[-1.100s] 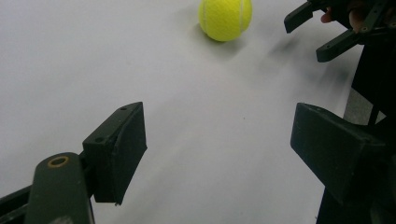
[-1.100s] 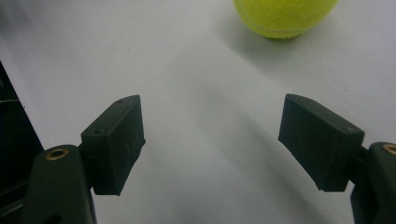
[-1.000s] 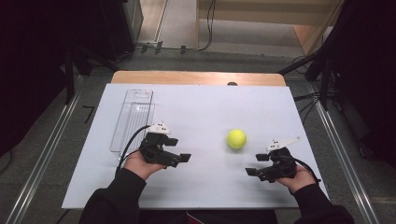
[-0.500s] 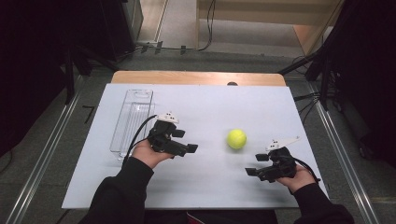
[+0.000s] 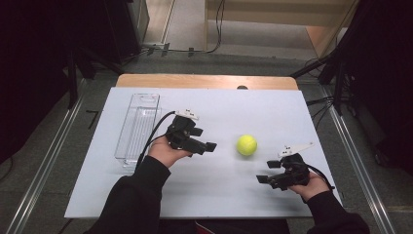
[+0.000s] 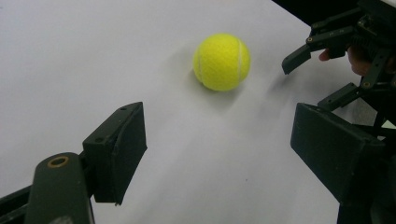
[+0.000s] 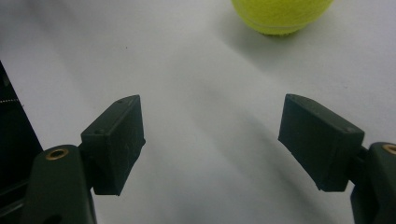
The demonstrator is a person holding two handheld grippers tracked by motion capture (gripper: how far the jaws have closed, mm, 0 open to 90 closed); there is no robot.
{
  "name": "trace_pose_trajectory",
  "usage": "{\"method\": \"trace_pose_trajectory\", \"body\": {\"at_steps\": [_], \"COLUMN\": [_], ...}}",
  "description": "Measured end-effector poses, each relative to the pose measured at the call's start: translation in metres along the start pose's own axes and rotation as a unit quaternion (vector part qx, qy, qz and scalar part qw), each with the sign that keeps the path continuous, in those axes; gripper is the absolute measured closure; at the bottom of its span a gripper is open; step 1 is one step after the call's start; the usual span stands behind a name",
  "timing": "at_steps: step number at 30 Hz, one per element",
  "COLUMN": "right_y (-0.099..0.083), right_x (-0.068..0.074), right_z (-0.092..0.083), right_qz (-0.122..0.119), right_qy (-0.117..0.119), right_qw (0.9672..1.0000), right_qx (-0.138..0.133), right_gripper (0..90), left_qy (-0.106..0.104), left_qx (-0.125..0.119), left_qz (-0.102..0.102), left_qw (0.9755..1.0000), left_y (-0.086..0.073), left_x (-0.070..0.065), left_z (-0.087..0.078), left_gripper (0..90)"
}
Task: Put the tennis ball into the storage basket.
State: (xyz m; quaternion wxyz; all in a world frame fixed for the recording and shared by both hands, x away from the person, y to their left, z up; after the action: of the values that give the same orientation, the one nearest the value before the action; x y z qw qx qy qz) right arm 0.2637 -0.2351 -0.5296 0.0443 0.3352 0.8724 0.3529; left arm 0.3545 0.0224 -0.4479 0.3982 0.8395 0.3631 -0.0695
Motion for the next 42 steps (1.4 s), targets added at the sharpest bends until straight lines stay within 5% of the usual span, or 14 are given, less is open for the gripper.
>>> {"method": "trace_pose_trajectory", "body": {"at_steps": [25, 42], "right_y": [0.001, 0.002], "right_x": [0.002, 0.001], "right_z": [0.000, 0.000], "right_qz": [-0.004, -0.005], "right_qy": [0.002, 0.002], "right_qw": [1.0000, 1.0000], "right_qx": [-0.001, -0.002], "right_gripper": [20.4, 20.4], "left_qy": [-0.022, -0.014], "left_qx": [0.004, 0.015], "left_qz": [0.019, 0.038], "left_qw": [0.9996, 0.9991], "left_y": [0.034, 0.051], "left_x": [-0.015, -0.027], "left_z": [0.045, 0.083], "left_gripper": [19.1, 19.1]}}
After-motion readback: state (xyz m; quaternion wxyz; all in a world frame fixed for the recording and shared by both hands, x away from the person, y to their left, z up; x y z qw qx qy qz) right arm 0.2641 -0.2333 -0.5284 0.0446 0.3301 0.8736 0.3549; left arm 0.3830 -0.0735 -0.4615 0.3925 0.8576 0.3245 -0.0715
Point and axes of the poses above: each handheld gripper's, and its own axes: z roughly forward along the jaws, y roughly out of its top, x roughly to its left, the point moved 6 cm from there along z, roughly forward along the jaws, and after that the axes turned 11 degrees about -z, right-handed, at the moved point
